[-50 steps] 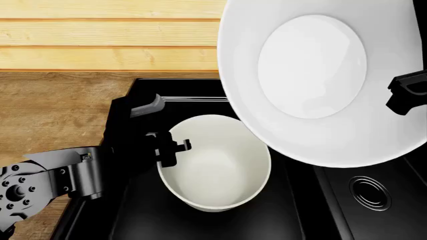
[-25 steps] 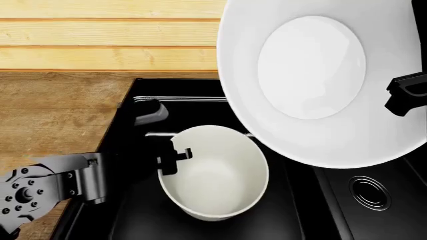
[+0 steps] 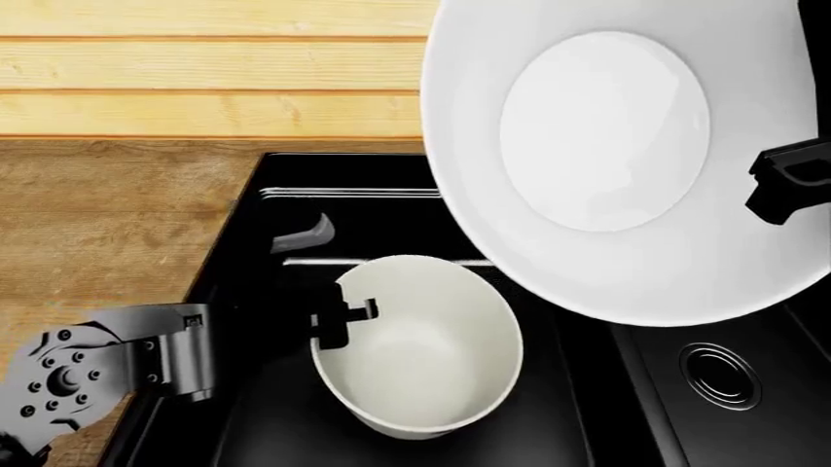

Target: Stack the bowls in the sink.

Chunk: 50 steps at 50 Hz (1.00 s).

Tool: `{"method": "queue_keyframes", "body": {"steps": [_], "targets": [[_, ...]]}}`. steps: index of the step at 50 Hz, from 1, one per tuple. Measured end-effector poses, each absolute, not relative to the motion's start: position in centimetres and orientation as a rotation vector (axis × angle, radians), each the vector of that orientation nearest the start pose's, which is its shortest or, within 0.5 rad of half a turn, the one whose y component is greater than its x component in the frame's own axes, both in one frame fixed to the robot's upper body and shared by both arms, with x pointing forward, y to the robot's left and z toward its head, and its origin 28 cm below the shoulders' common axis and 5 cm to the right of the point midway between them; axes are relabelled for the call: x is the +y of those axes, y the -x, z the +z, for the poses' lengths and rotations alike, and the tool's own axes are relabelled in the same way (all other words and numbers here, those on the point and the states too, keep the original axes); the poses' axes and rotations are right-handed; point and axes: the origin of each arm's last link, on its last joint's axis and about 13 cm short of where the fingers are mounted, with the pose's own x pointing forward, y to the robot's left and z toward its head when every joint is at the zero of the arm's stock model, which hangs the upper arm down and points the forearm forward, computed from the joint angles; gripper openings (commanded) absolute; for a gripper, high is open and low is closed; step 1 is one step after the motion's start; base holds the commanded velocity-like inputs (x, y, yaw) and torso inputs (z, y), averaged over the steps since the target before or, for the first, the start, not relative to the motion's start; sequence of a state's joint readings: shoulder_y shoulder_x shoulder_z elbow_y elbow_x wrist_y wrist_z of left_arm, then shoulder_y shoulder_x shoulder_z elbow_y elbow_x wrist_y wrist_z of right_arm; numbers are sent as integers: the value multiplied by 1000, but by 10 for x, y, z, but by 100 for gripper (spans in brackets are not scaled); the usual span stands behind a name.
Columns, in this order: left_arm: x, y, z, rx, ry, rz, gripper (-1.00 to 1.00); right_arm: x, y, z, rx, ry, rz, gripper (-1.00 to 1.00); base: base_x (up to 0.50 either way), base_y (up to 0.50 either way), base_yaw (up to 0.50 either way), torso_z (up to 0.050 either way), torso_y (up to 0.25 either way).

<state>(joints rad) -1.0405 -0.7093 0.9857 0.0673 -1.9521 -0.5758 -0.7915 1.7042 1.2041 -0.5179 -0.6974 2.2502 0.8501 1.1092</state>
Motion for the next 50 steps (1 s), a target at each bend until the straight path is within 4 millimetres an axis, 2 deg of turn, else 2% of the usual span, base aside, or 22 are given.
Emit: {"method": "queue_keyframes", "body": {"steps": [19,20,35,44,50], "targets": [[203,-276,186,738,248,-271,-100,-155,-118,371,-205,161,165,-100,0,0,0,1,0],[203,-276,185,738,244,-271,100,-155,-118,371,-205,160,165,-100,0,0,0,0,0],[201,-274,185,749,193,-293,100,-155,-119,370,-204,158,166,-100,0,0,0,0,0],[201,-273,196,729,171,-299,100,-154,-120,370,-205,157,169,-100,0,0,0,0,1],[202,-271,210,699,159,-299,100,-154,-120,371,-205,157,172,-100,0,0,0,0,0]]}}
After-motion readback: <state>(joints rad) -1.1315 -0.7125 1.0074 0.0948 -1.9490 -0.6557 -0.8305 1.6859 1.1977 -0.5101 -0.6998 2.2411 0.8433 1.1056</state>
